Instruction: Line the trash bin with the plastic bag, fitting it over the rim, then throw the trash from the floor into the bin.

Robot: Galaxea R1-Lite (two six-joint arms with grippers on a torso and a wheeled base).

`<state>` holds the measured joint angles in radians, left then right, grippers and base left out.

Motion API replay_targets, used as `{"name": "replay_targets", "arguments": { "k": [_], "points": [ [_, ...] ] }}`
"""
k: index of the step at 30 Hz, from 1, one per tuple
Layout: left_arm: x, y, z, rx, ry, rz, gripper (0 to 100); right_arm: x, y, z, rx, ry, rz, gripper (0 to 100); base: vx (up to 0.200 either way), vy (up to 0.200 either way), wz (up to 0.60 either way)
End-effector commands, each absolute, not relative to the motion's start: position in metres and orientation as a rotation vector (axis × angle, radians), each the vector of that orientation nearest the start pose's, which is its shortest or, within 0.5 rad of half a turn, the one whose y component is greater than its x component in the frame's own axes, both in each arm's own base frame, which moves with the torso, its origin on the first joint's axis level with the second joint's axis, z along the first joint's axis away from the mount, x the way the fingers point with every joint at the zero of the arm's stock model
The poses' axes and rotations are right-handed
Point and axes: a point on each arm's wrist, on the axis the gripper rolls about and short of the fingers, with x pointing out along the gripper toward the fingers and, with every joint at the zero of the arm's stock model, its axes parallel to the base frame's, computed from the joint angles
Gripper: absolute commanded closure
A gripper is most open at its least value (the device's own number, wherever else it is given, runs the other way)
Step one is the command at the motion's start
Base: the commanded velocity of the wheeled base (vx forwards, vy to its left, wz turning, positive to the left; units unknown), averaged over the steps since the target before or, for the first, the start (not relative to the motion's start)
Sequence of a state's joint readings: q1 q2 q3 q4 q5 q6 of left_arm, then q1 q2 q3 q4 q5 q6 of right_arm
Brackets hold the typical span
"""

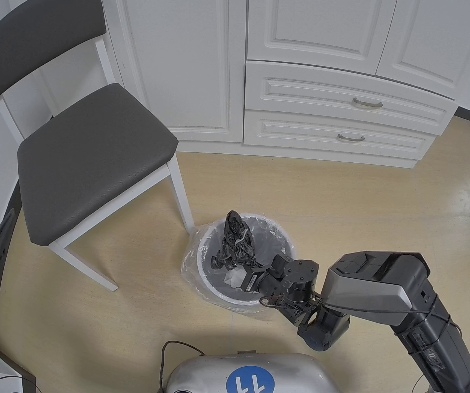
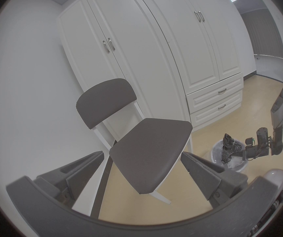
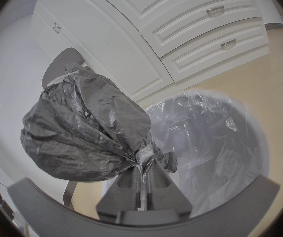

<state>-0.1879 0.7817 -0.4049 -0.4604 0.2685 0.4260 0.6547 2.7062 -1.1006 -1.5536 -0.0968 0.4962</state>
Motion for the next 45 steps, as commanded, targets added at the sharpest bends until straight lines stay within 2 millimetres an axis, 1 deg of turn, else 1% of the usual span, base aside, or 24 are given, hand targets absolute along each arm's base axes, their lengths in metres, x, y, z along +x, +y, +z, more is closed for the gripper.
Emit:
{"name": "replay_targets", "arguments": {
  "k": [1, 5, 13, 15, 19, 22, 26, 30, 35, 37, 42, 45],
  "points": [
    [0.080, -0.009, 0.225, 0.410, -0.055, 0.100, 0, 0.360, 0.266, -0.073, 0.465, 0.182, 0.521, 100, 0.000, 0.000, 0.00],
    [0.079, -0.009, 0.224, 0.412, -0.055, 0.099, 0, 0.361, 0.267, -0.076, 0.464, 0.179, 0.520, 100, 0.000, 0.000, 0.00],
    [0.079, -0.009, 0.224, 0.412, -0.057, 0.098, 0, 0.362, 0.270, -0.070, 0.471, 0.161, 0.530, 100, 0.000, 0.000, 0.00],
    [0.079, -0.009, 0.224, 0.412, -0.057, 0.098, 0, 0.366, 0.276, -0.065, 0.483, 0.129, 0.543, 100, 0.000, 0.000, 0.00],
    [0.079, -0.009, 0.224, 0.412, -0.056, 0.096, 0, 0.376, 0.285, -0.059, 0.486, 0.120, 0.548, 100, 0.000, 0.000, 0.00],
    [0.080, -0.009, 0.222, 0.416, -0.047, 0.094, 0, 0.384, 0.289, -0.060, 0.489, 0.113, 0.544, 100, 0.000, 0.000, 0.00],
    [0.080, -0.009, 0.221, 0.417, -0.041, 0.094, 0, 0.389, 0.289, -0.061, 0.491, 0.102, 0.542, 100, 0.000, 0.000, 0.00],
    [0.080, -0.009, 0.220, 0.432, -0.037, 0.094, 0, 0.394, 0.291, -0.058, 0.497, 0.086, 0.542, 100, 0.000, 0.000, 0.00],
    [0.080, -0.009, 0.217, 0.460, -0.031, 0.097, 0, 0.403, 0.292, -0.061, 0.501, 0.069, 0.537, 100, 0.000, 0.000, 0.00],
    [0.080, -0.008, 0.217, 0.463, -0.031, 0.098, 0, 0.406, 0.290, -0.060, 0.501, 0.059, 0.531, 100, 0.000, 0.000, 0.00],
    [0.080, -0.008, 0.217, 0.463, -0.033, 0.100, 0, 0.412, 0.287, -0.071, 0.457, 0.041, 0.520, 100, 0.000, 0.000, 0.00],
    [0.080, -0.008, 0.217, 0.463, -0.033, 0.100, 0, 0.415, 0.286, -0.069, 0.457, 0.029, 0.519, 100, 0.000, 0.000, 0.00]
  ]
}}
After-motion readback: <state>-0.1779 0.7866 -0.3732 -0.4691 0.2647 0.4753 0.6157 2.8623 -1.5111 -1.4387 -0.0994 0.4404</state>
